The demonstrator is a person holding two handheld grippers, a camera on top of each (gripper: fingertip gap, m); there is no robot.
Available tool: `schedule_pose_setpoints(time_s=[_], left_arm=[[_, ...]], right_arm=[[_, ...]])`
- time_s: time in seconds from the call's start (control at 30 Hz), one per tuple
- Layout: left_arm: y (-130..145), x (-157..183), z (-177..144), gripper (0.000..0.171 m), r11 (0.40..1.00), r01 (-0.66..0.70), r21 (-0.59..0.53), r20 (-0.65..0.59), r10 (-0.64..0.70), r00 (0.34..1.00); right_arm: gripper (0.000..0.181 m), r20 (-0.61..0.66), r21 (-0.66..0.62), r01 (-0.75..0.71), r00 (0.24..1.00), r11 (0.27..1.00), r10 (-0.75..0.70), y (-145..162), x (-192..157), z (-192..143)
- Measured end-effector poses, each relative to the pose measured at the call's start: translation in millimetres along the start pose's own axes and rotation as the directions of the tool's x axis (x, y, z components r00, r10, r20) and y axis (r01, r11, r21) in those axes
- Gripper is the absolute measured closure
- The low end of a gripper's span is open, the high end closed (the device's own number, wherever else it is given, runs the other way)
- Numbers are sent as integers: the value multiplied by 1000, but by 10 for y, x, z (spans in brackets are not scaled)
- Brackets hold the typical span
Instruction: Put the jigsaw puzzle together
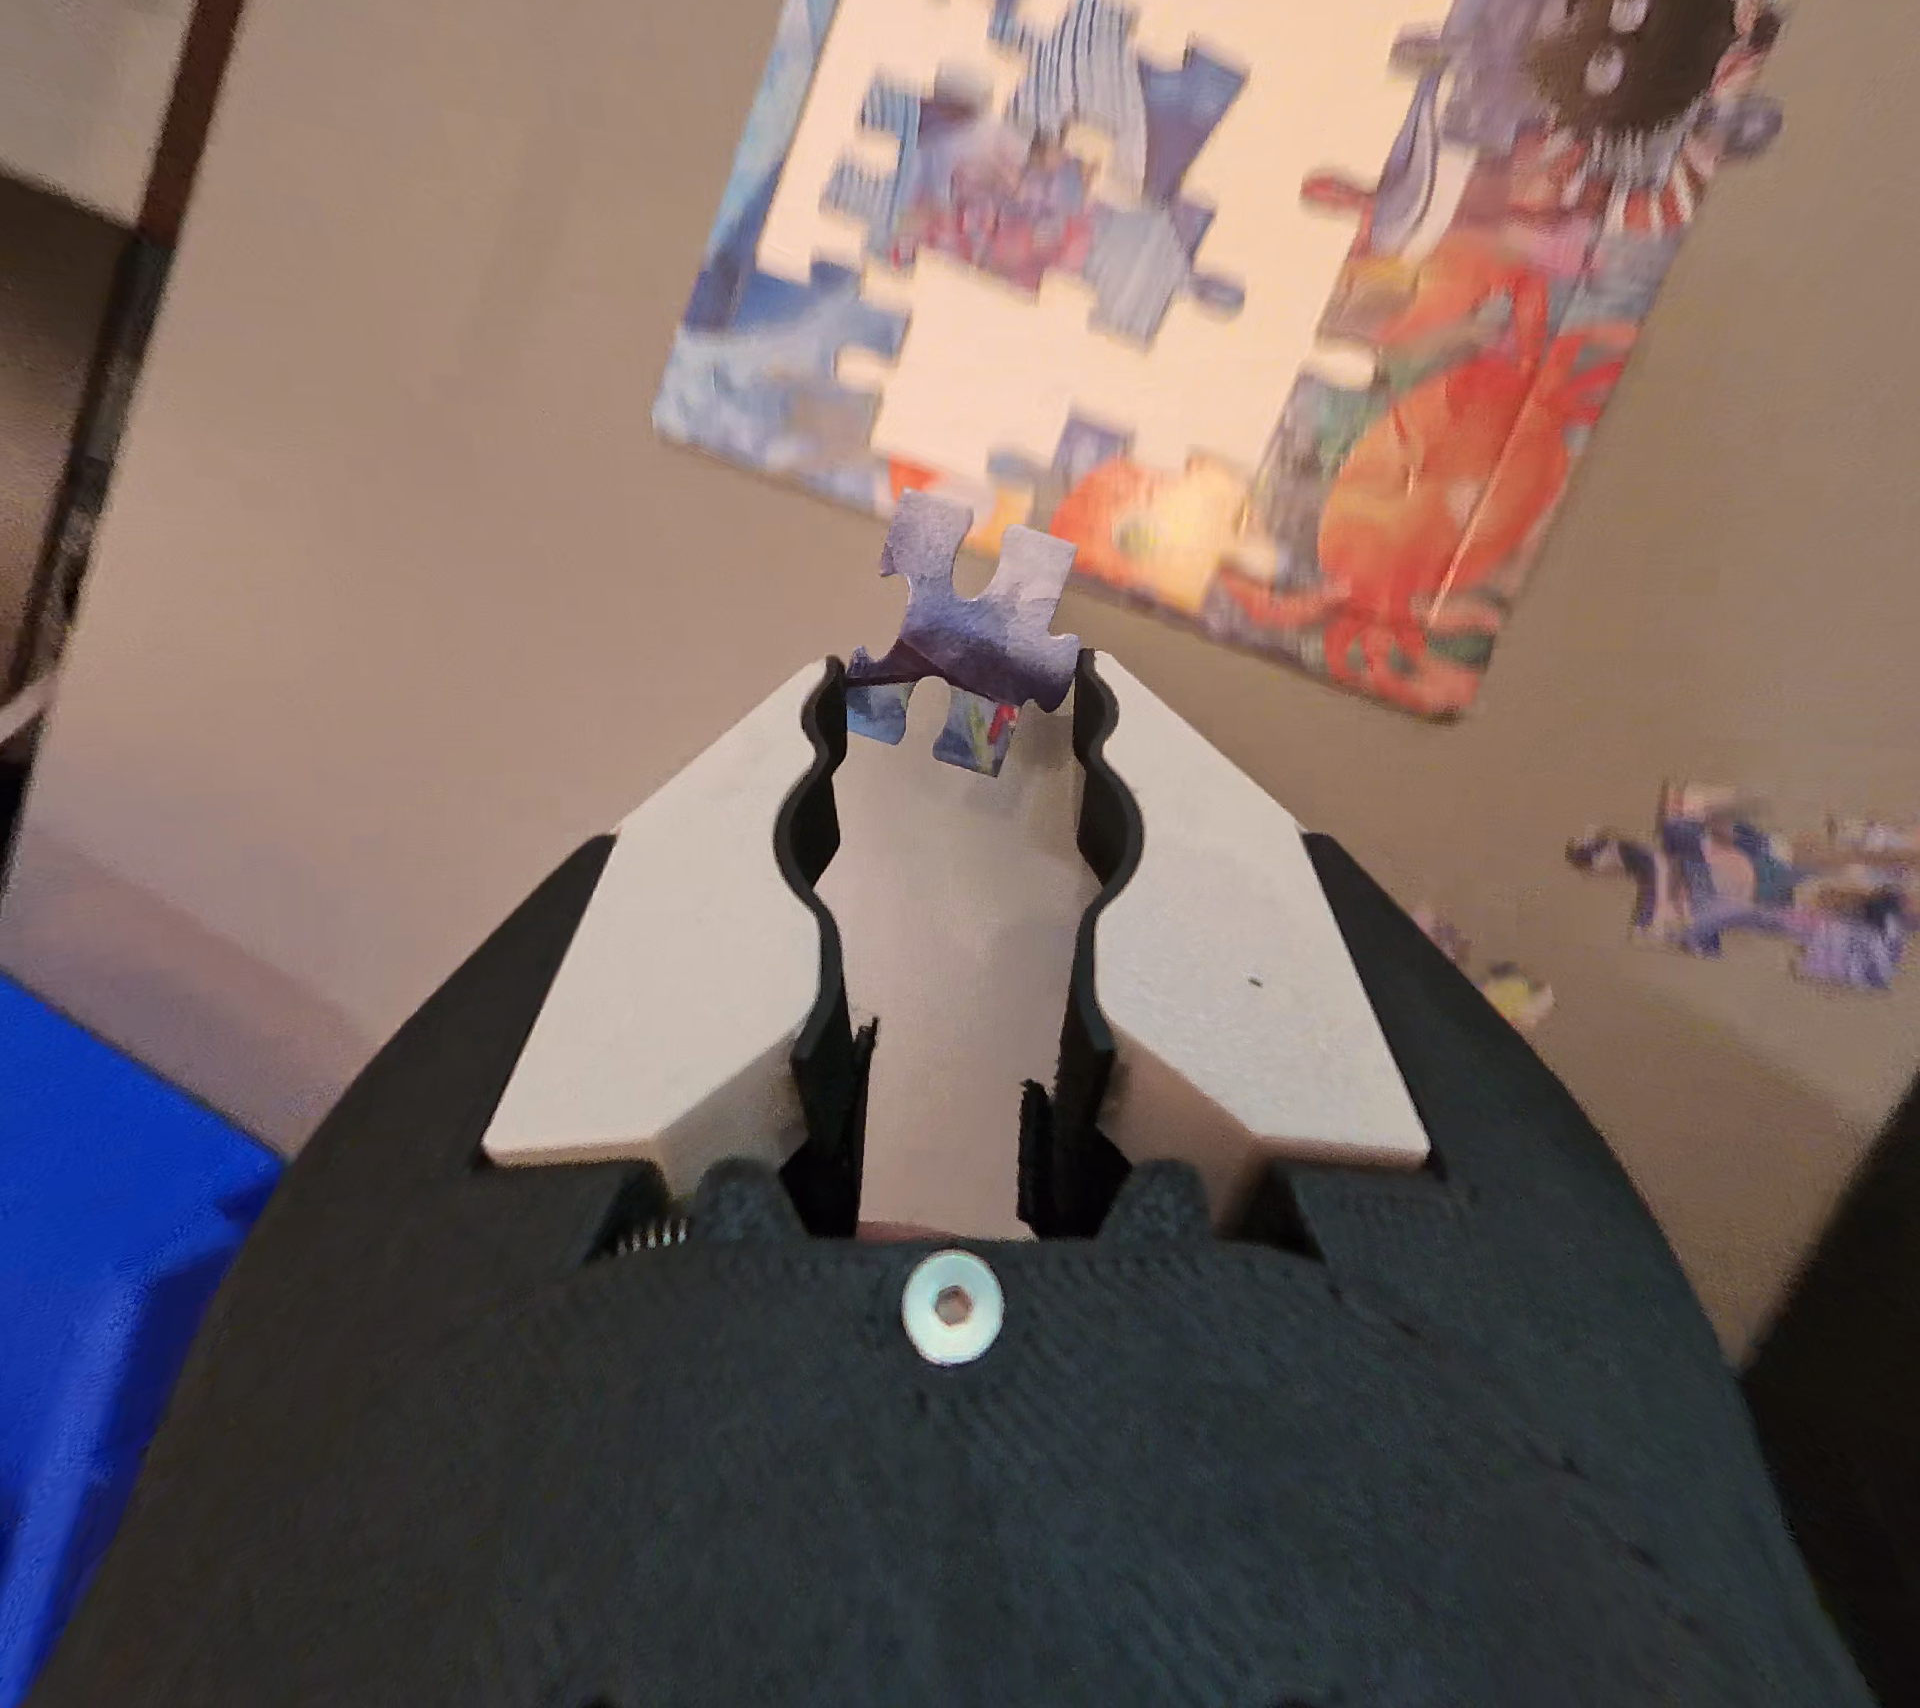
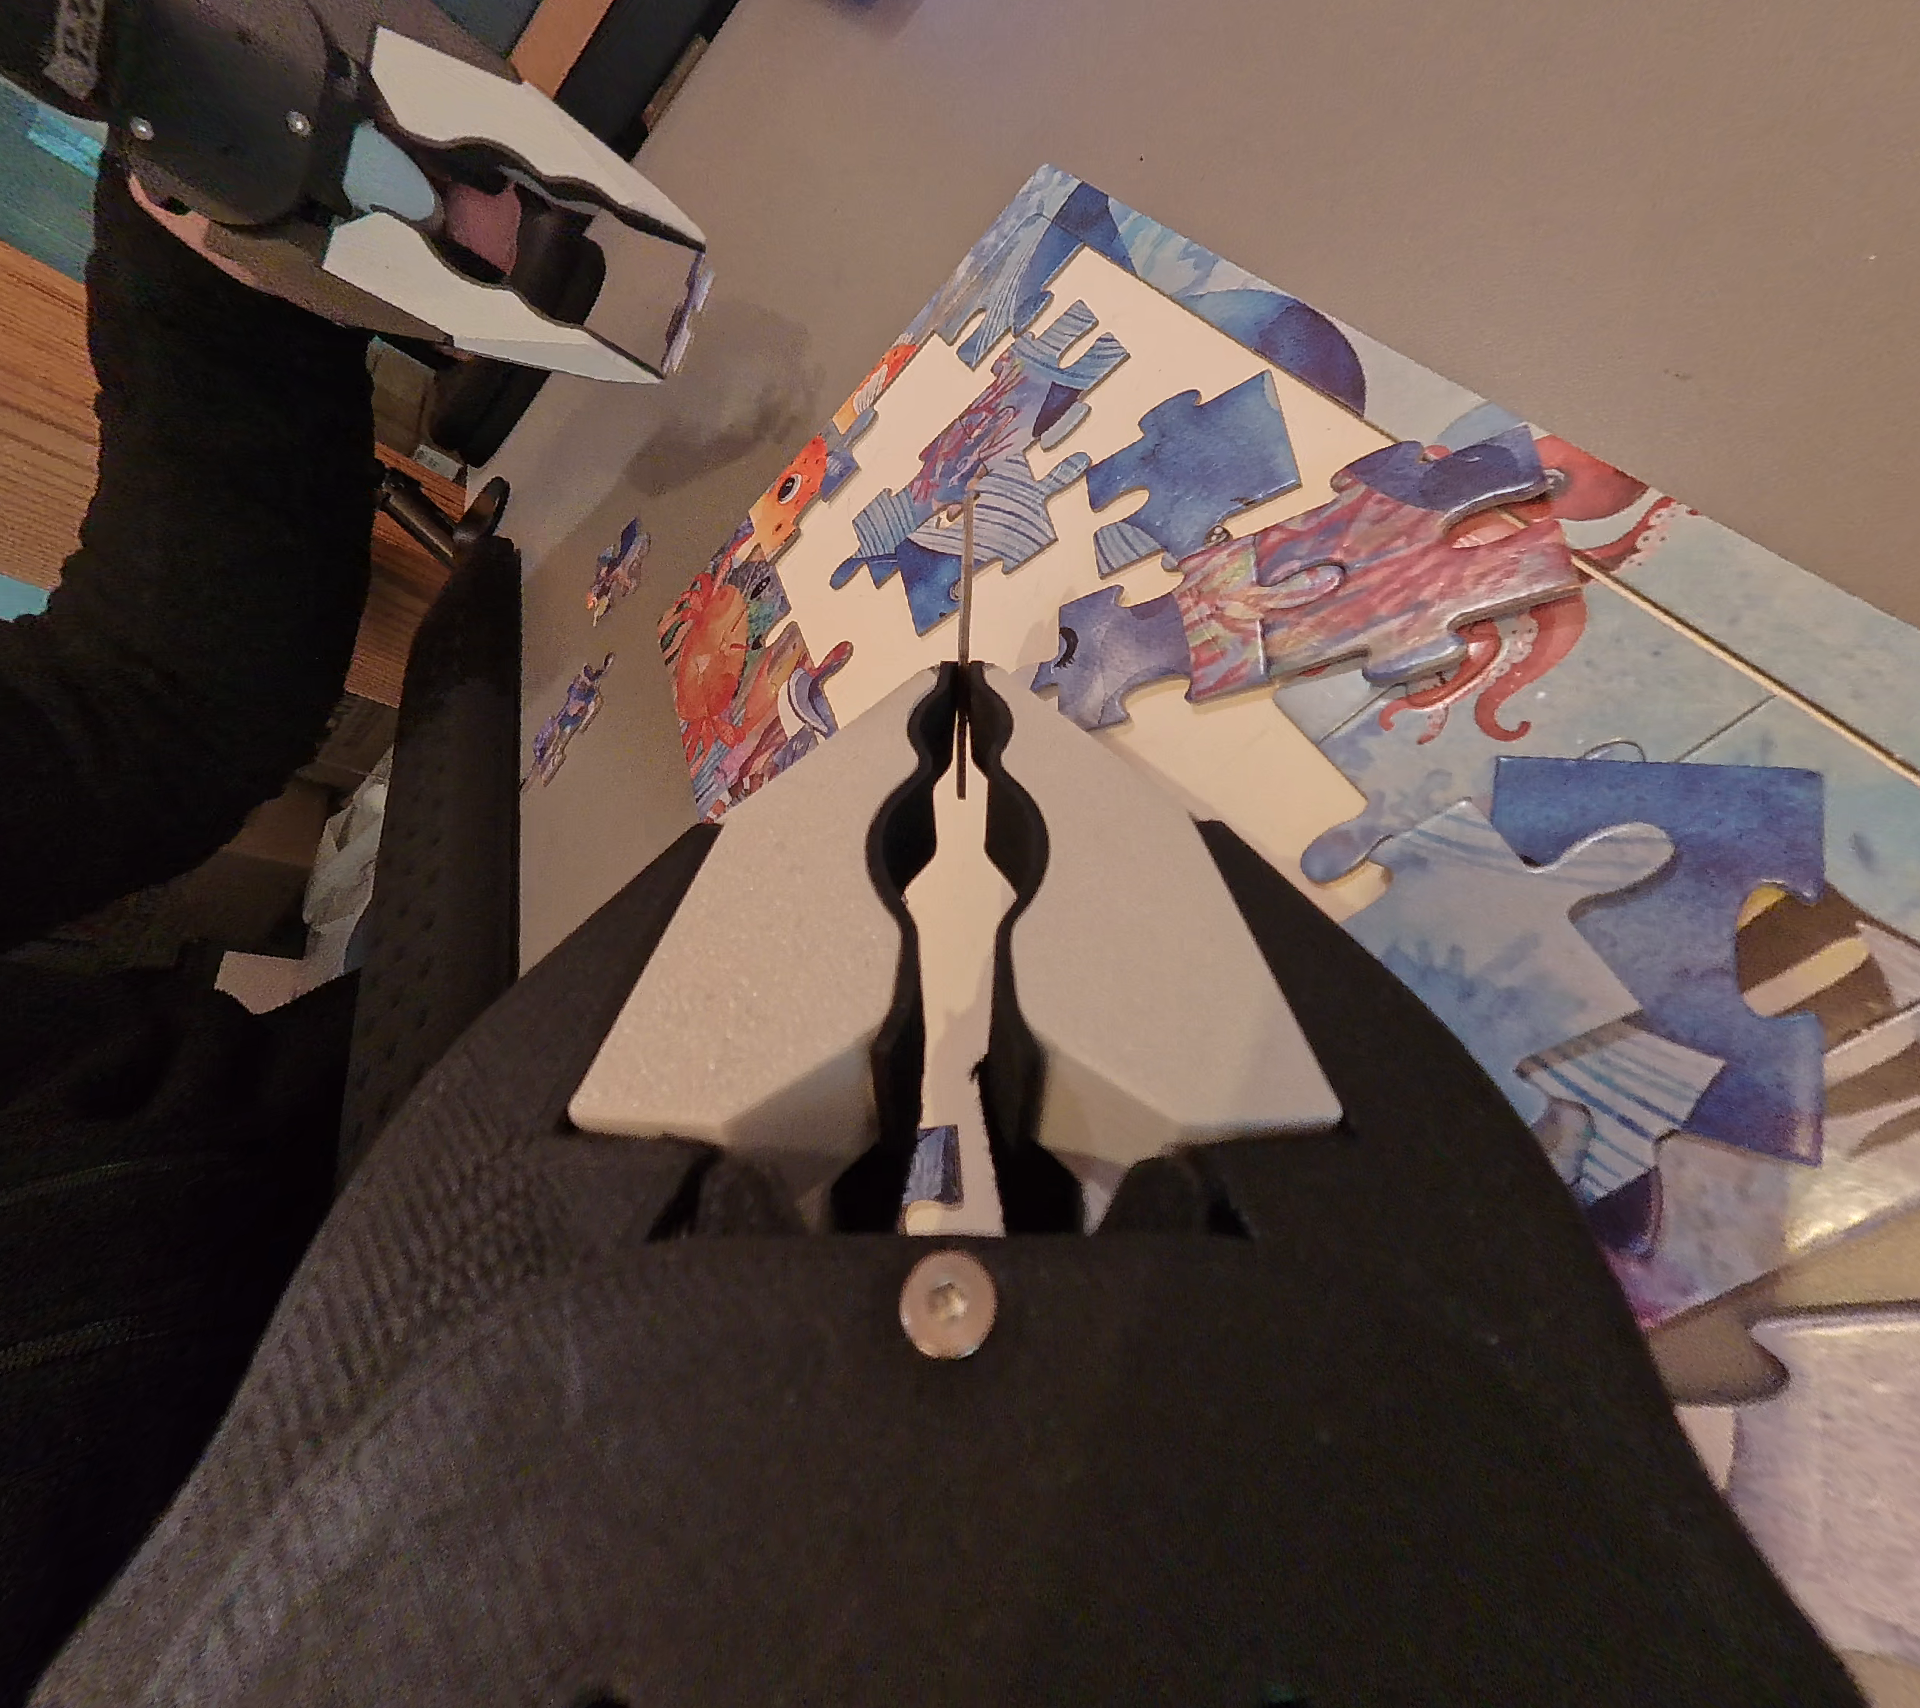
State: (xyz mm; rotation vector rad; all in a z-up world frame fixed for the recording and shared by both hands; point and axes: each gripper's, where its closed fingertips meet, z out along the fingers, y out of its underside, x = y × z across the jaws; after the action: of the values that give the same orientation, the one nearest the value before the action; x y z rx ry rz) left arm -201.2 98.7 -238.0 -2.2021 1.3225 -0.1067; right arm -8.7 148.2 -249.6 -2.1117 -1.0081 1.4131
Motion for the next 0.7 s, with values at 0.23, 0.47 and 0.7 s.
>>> schedule_pose_setpoints(time_s=[0.23, 0.47, 0.7], left_arm=[[-765, 92, 450, 129, 991, -135, 24, -35, 136, 990], [-967, 366, 747, 129, 986, -168, 15, -113, 169, 979], [-909, 465, 868, 118, 987, -159, -12, -152, 155, 976]], right_arm=[[181, -12, 8, -9, 1000, 1000, 9, -11, 39, -58], [181, 0, -12, -10, 1000, 1000, 10, 16, 17, -59], [181, 17, -52, -12, 1000, 999, 13, 86, -12, -33]])
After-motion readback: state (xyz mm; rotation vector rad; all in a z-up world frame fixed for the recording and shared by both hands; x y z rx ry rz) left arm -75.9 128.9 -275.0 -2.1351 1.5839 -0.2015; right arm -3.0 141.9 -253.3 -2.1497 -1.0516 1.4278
